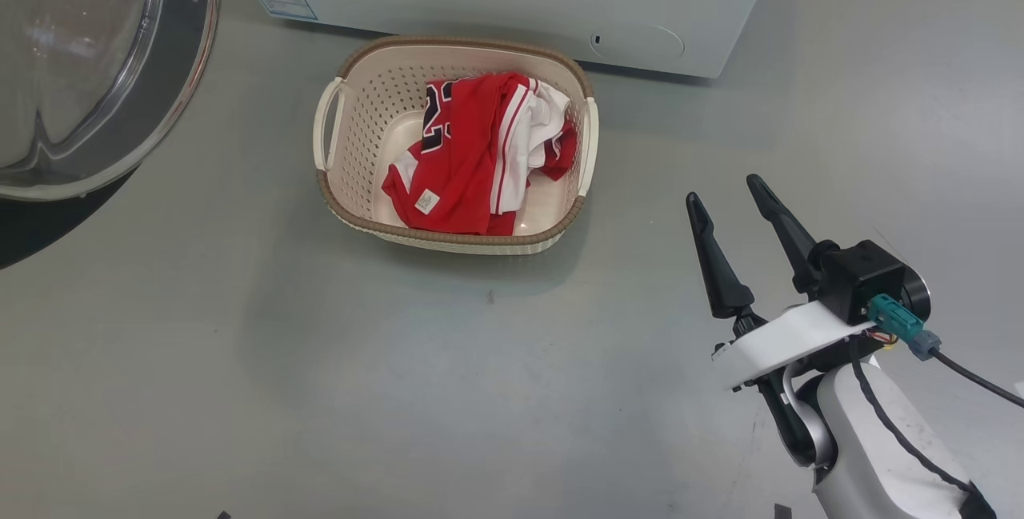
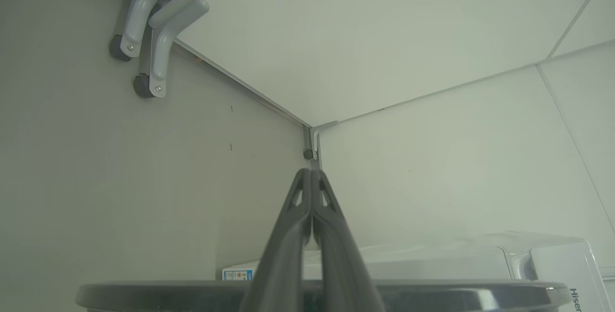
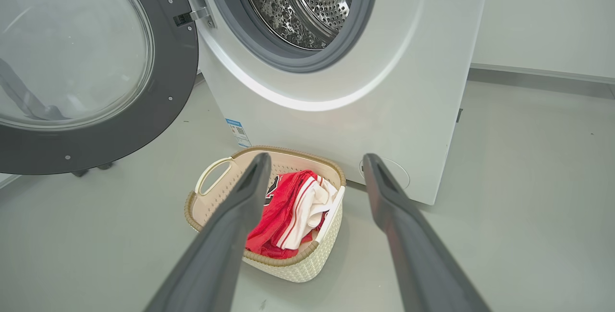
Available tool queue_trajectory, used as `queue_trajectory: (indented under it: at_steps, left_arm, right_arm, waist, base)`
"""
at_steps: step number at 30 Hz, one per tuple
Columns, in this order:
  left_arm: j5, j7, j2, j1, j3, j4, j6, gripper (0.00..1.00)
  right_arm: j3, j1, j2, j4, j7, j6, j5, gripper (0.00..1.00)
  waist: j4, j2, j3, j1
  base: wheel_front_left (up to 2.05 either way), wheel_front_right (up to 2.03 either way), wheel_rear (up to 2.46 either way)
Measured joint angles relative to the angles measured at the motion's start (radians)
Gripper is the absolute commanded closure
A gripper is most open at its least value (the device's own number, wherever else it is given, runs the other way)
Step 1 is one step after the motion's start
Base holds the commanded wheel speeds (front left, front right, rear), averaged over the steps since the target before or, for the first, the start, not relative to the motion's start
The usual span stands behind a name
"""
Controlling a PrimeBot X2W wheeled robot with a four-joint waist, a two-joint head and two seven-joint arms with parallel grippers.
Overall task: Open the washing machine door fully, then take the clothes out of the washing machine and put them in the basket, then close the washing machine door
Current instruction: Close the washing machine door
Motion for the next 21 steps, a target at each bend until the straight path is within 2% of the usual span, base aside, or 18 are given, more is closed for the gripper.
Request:
queue_trajectory:
  at_steps: [10, 21]
  left_arm:
    - [0.005, 0.079, 0.007, -0.019, -0.005, 0.142, 0.0, 1.0]
    - [-0.005, 0.25, 0.035, -0.033, -0.043, 0.2, 0.0, 1.0]
  right_arm:
    - [0.003, 0.0, 0.001, 0.026, -0.012, 0.0, 0.001, 0.0]
    - [0.017, 0.0, 0.009, 0.035, -0.013, 0.0, 0.004, 0.0]
  waist:
    - [0.0, 0.0, -0.027, 0.0]
    - [0.002, 0.0, -0.053, 0.0]
  base:
    - [0.0, 0.0, 0.0]
    - [0.0, 0.0, 0.0]
